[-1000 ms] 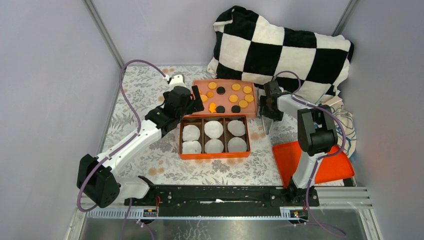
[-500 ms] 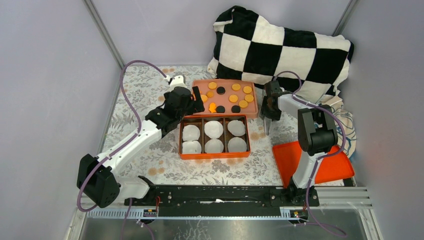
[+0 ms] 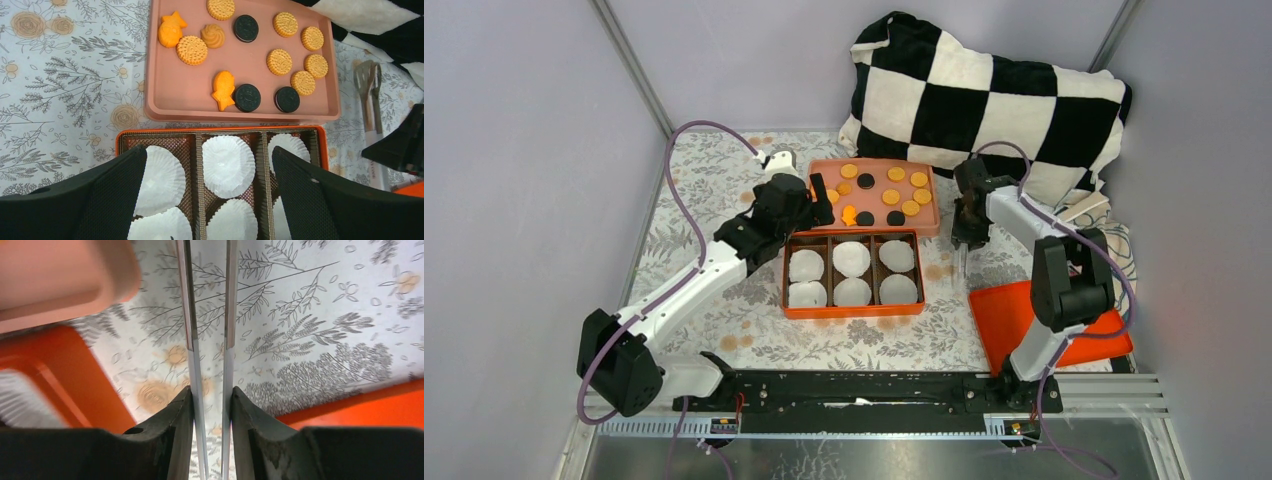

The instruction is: Pack the cookies

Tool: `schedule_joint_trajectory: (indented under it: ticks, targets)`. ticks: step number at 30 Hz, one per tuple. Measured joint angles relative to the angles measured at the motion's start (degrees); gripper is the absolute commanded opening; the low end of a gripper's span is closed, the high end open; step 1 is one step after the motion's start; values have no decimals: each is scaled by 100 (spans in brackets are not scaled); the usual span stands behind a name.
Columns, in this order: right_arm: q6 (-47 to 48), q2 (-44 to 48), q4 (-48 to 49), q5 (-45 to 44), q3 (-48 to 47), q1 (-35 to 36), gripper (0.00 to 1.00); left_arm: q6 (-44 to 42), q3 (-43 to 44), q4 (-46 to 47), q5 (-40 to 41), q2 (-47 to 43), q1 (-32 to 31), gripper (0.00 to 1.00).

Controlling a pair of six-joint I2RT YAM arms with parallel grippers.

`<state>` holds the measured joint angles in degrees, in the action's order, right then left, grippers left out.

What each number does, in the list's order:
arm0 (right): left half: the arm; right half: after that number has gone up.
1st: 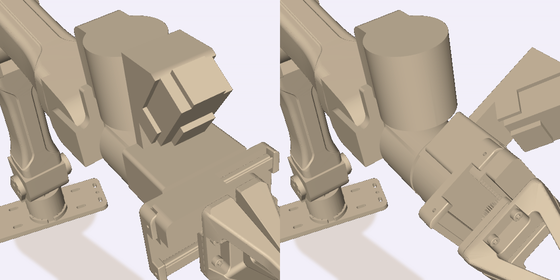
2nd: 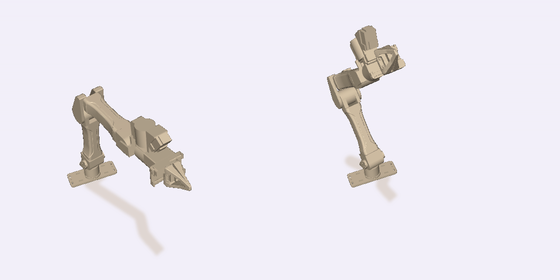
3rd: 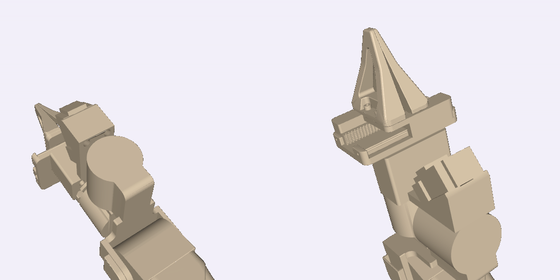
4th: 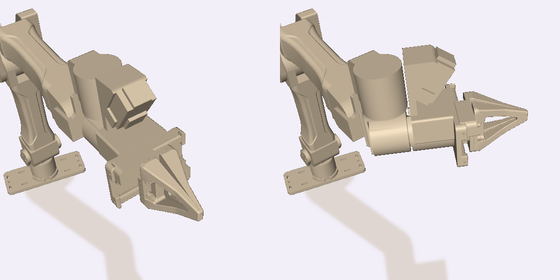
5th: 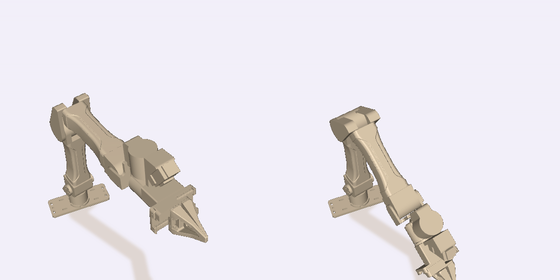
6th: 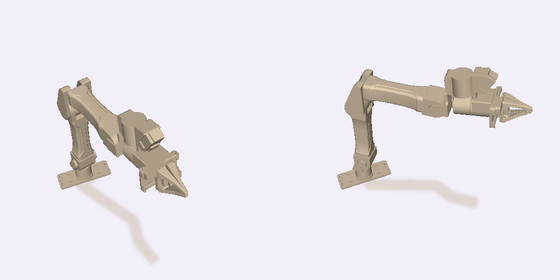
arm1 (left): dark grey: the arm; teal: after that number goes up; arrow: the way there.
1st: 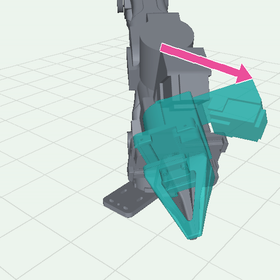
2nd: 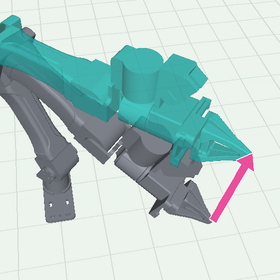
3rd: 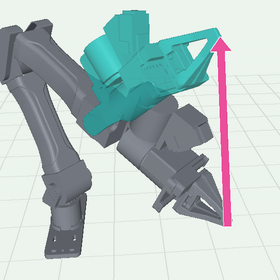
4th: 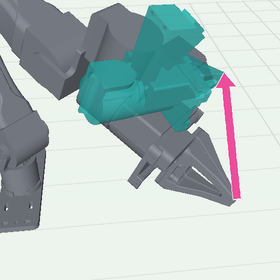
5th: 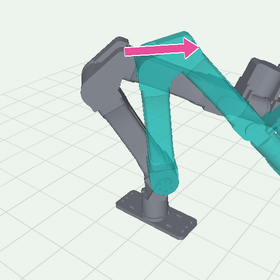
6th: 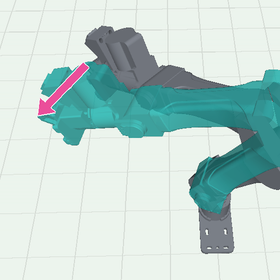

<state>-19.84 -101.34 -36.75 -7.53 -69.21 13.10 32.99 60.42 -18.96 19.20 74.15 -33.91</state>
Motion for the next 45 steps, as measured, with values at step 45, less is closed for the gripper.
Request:
schedule_joint_trajectory:
  ticks: [45]
  targets:
    - [509,361,-979,216,-2197,1423,44,52,269,131,46,-315,-109,99]
